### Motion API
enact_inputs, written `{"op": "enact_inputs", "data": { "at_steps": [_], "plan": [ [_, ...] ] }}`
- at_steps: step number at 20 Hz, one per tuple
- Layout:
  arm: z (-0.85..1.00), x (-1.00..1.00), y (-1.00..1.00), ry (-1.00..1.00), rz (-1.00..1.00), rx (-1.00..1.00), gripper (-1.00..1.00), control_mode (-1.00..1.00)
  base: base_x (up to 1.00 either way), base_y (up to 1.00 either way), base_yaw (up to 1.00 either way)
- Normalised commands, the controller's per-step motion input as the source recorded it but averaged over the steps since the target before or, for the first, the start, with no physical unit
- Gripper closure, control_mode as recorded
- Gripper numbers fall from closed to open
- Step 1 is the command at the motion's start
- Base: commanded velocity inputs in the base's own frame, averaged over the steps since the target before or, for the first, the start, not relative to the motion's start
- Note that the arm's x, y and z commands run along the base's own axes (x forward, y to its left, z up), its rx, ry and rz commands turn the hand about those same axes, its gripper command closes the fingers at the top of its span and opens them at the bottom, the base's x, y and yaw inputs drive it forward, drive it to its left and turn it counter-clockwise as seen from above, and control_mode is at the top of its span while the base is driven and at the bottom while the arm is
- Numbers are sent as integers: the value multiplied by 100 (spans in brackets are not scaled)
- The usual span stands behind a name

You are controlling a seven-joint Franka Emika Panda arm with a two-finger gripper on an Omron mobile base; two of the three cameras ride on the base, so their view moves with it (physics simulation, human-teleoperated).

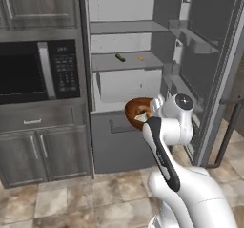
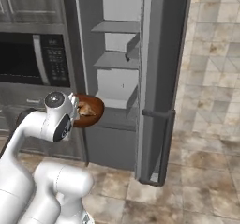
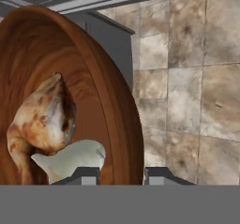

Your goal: Pick the chicken drumstick and garlic from their plates and place them in the bowl. Then put the bowl in the fridge.

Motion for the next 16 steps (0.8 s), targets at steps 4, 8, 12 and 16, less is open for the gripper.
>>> {"op": "enact_inputs", "data": {
  "at_steps": [4,8,12,16],
  "plan": [
    [0,0,0,0,0,0,100,100,58,45,-21],
    [0,0,0,0,0,0,100,100,65,32,-10],
    [0,0,0,0,0,0,100,100,67,32,-3],
    [0,0,0,0,0,0,100,100,64,7,0]
  ]
}}
